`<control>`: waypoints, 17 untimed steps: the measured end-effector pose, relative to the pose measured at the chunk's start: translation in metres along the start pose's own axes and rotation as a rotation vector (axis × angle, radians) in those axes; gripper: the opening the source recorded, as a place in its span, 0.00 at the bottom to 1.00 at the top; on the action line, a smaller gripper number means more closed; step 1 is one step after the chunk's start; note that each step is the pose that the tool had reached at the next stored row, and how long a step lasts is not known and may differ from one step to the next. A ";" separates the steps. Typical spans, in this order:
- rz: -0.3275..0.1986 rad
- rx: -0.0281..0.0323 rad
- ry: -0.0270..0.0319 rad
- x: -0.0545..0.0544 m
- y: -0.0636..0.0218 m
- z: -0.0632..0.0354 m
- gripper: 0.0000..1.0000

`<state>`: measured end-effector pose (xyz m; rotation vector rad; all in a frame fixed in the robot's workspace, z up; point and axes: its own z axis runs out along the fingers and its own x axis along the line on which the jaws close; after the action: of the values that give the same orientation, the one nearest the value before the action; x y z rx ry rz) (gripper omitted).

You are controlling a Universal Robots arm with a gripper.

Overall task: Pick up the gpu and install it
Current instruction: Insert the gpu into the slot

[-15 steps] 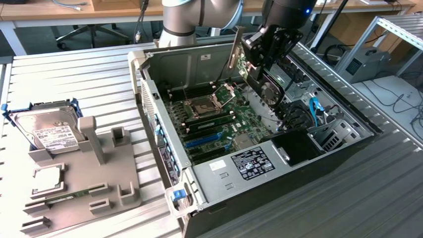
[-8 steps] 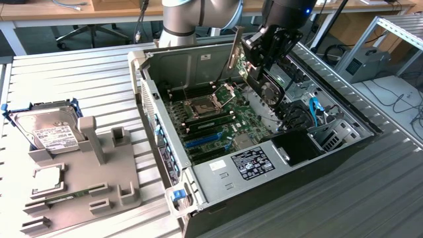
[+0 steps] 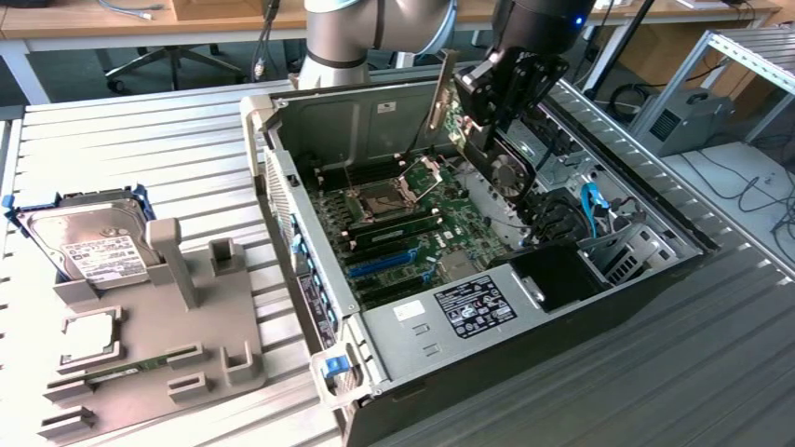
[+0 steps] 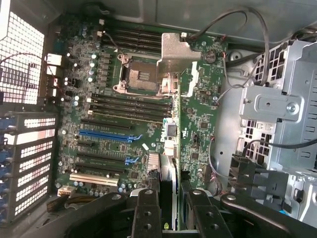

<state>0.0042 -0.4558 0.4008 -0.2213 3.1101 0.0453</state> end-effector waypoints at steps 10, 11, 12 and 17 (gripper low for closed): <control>-0.041 0.0006 0.0014 0.000 0.0000 0.0002 0.26; -0.055 0.0002 0.0017 0.000 0.0000 0.0002 0.26; -0.085 -0.0005 0.0025 0.000 0.0000 0.0002 0.26; -0.158 -0.0024 0.0044 0.000 0.0000 0.0002 0.26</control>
<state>0.0042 -0.4558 0.4006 -0.4669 3.0851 0.0456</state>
